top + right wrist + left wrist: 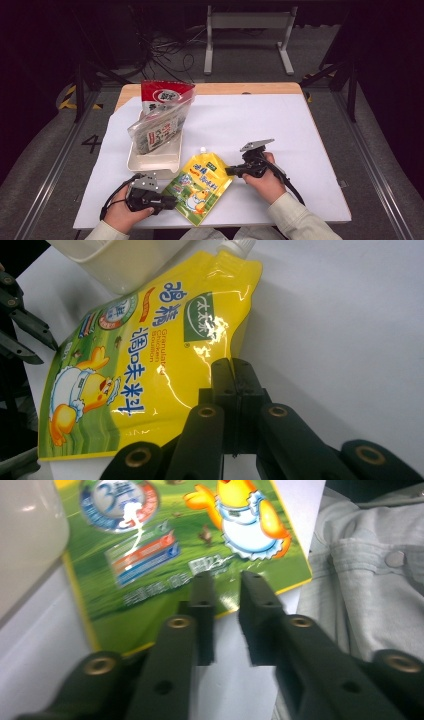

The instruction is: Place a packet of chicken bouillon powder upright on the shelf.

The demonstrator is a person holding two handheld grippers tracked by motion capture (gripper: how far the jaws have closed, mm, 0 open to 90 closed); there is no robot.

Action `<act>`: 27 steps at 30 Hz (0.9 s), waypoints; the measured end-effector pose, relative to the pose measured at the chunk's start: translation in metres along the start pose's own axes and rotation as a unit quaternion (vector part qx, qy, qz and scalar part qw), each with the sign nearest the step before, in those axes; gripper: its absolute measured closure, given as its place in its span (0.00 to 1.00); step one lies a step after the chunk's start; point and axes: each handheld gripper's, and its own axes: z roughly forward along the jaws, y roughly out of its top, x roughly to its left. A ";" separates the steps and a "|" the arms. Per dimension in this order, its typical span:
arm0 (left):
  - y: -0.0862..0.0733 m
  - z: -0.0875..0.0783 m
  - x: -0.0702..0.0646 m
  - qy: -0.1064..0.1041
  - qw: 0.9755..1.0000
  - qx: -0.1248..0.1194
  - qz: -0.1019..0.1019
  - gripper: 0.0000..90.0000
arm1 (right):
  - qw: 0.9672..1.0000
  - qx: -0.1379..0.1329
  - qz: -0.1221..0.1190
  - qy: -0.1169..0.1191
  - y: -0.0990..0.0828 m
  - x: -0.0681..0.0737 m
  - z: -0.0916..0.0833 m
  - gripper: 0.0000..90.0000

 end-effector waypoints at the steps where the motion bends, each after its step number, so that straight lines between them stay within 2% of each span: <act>1: 0.000 0.000 -0.001 0.000 1.000 -0.001 0.000 0.78 | 1.000 -0.003 0.000 -0.004 0.001 0.000 -0.004 1.00; 4: 0.003 0.001 -0.003 0.011 1.000 0.001 0.006 0.62 | 1.000 -0.016 -0.006 -0.014 0.004 -0.001 -0.018 1.00; 8: 0.006 -0.001 -0.007 0.016 1.000 -0.009 0.010 0.56 | 0.999 -0.043 -0.015 -0.015 0.010 0.002 -0.037 1.00; 13: 0.011 -0.007 -0.012 0.043 0.998 -0.022 0.029 0.43 | 0.997 -0.068 -0.032 -0.012 0.017 0.010 -0.060 1.00; 15: 0.013 -0.009 -0.013 0.046 0.998 -0.031 0.031 0.39 | 0.996 -0.080 -0.038 -0.008 0.019 0.013 -0.070 1.00; 23: 0.023 -0.012 -0.014 0.070 0.996 -0.048 0.039 0.28 | 0.990 -0.118 -0.083 -0.005 0.031 0.033 -0.100 1.00; 27: 0.028 -0.013 -0.014 0.075 0.995 -0.063 0.037 0.25 | 0.985 -0.127 -0.113 0.001 0.033 0.046 -0.111 1.00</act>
